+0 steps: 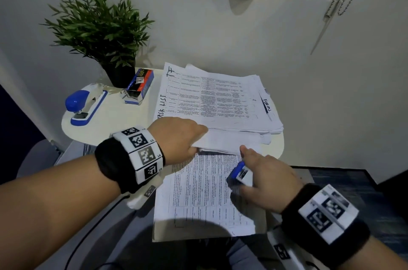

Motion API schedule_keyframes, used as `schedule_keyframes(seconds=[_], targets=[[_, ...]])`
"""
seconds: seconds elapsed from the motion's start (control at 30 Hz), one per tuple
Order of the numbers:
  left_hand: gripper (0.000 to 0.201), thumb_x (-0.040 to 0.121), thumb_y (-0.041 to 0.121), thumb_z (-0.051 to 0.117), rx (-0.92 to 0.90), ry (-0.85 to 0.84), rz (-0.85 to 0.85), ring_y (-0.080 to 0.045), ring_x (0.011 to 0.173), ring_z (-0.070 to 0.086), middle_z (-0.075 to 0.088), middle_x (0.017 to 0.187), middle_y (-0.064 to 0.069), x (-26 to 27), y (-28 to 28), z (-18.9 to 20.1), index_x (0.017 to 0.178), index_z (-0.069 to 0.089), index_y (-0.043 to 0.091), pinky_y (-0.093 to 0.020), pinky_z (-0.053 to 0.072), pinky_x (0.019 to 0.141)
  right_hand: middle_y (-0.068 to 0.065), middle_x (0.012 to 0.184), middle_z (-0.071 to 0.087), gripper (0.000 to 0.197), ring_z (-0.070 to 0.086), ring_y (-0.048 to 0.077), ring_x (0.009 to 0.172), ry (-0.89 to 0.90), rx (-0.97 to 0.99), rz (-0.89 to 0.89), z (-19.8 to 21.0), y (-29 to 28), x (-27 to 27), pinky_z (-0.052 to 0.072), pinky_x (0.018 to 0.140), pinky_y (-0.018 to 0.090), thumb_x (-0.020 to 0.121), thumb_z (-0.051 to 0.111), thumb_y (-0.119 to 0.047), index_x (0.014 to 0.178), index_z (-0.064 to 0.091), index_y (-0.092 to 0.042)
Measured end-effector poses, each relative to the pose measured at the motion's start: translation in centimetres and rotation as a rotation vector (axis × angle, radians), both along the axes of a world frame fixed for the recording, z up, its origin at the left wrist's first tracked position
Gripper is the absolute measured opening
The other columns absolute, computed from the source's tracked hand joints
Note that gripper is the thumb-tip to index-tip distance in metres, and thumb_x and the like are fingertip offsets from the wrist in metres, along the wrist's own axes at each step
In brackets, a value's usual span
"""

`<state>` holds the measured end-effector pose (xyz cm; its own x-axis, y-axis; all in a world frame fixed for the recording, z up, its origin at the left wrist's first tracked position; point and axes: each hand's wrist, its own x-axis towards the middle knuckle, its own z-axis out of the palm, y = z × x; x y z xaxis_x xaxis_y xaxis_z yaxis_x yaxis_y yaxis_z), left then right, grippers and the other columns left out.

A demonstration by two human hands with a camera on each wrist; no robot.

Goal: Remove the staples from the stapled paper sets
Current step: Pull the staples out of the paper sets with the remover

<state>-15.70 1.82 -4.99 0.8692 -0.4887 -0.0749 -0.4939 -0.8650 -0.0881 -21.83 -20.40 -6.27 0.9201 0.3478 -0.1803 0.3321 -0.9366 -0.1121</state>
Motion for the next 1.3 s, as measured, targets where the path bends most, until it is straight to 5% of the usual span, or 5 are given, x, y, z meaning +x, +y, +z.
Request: schedule_keyframes(seconds=[0.13, 0.33, 0.77, 1.17, 1.3], targets=[[0.017, 0.093, 0.025, 0.043, -0.225, -0.041, 0.120, -0.018, 0.080, 0.054, 0.064, 0.090, 0.003, 0.2, 0.4, 0.5, 0.094, 0.060, 0.022, -0.028, 0.040, 0.061, -0.007, 0.097, 0.072, 0.037, 0.065, 0.012, 0.073, -0.345, 0.830, -0.239, 3.0, -1.6, 0.7, 0.052, 0.067, 0.030, 0.065, 0.044, -0.065, 0.091, 0.058, -0.041], [0.026, 0.091, 0.028, 0.055, -0.407, 0.028, 0.069, -0.014, 0.063, 0.045, 0.044, 0.058, 0.007, -0.6, -0.5, 2.6, 0.066, 0.051, 0.020, -0.028, 0.033, 0.055, 0.007, 0.079, 0.059, 0.030, 0.064, 0.015, 0.063, -0.753, 1.543, -0.164, 9.1, 0.1, 2.0, 0.053, 0.056, 0.027, 0.081, 0.063, -0.052, 0.090, 0.047, -0.029], [0.034, 0.088, 0.029, 0.058, -0.381, 0.130, 0.035, -0.013, 0.056, 0.040, 0.043, 0.058, 0.004, -2.3, -1.7, 5.7, 0.059, 0.043, 0.018, -0.024, 0.030, 0.052, -0.014, 0.055, 0.049, 0.023, 0.050, -0.007, 0.050, -0.602, 1.046, -0.216, 8.1, 3.0, 3.3, 0.034, 0.048, 0.009, 0.077, 0.052, -0.056, 0.076, 0.046, -0.034], [0.026, 0.091, 0.036, 0.049, -0.336, -0.011, 0.034, -0.017, 0.068, 0.049, 0.050, 0.067, 0.006, -3.7, -1.8, 7.1, 0.071, 0.050, 0.020, -0.024, 0.030, 0.051, -0.027, 0.051, 0.051, 0.031, 0.046, -0.005, 0.052, -0.586, 1.308, -0.290, 7.6, 3.0, 4.1, 0.035, 0.059, 0.015, 0.068, 0.051, -0.061, 0.069, 0.048, -0.031], [0.034, 0.084, 0.035, 0.046, -0.212, -0.357, 0.026, -0.019, 0.106, 0.053, 0.058, 0.112, 0.006, -5.1, -2.7, 7.4, 0.116, 0.053, 0.024, -0.034, 0.038, 0.087, -0.028, 0.052, 0.053, 0.027, 0.047, -0.007, 0.051, -0.607, 1.331, -0.248, 7.6, 3.7, 3.8, 0.035, 0.056, 0.011, 0.071, 0.054, -0.056, 0.069, 0.047, -0.030]])
